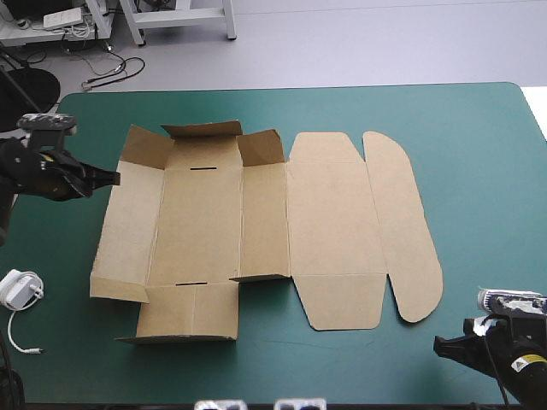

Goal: Fold the box

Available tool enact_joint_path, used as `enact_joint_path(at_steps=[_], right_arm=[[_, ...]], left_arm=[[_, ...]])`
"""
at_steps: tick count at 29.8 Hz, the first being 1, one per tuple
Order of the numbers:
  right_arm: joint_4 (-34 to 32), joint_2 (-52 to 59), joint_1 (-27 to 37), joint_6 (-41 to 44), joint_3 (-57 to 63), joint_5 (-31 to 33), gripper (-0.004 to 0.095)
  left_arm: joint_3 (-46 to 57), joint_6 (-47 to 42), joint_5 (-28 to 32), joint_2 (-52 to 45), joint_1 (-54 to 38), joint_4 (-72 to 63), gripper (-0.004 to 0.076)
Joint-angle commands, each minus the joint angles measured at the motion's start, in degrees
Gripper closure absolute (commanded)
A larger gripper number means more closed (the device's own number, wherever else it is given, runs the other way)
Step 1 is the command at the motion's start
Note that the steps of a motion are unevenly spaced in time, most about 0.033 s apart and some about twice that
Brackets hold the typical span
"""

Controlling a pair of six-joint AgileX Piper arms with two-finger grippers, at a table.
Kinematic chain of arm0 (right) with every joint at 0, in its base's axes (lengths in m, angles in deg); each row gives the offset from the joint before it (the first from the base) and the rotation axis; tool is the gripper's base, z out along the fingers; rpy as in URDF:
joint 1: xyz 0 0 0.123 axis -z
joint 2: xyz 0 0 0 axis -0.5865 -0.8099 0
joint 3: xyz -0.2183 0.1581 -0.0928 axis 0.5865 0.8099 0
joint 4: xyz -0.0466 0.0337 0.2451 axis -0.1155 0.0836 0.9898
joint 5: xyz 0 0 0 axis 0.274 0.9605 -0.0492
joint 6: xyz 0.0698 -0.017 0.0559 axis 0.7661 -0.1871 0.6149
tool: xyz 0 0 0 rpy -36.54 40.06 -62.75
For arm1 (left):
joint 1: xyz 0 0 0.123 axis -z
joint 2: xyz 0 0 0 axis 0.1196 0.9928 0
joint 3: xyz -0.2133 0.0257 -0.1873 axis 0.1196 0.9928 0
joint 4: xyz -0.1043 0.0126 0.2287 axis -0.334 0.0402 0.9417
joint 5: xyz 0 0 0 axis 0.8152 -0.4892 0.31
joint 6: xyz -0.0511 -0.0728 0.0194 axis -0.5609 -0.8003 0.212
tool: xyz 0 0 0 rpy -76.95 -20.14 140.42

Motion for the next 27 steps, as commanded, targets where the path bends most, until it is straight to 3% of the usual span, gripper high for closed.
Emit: enact_joint_path(at_steps=[1,7,22,25,27], right_arm=[[1.04,-0.52,-0.05,-0.55,-1.55,-3.83,0.0928],[1.04,-0.52,-0.05,-0.55,-1.55,-4.63,0.0928],[1.04,-0.52,-0.05,-0.55,-1.55,-4.10,0.0928],[1.04,-0.52,-0.05,-0.55,-1.55,-4.04,0.0928],[1.04,-0.52,-0.05,-0.55,-1.55,-3.97,0.0928]], left_arm=[[-1.79,4.94,-2.69,-0.47,-9.21,-10.65,0.0732],[1.43,10.94,-11.56,2.27,-20.39,-20.78,0.0732],[5.97,14.73,-9.82,7.73,-20.84,-22.01,0.0731],[5.97,16.72,-10.95,8.11,-20.84,-23.19,0.0680],[5.97,16.83,-11.82,8.85,-20.84,-23.75,0.0605]])
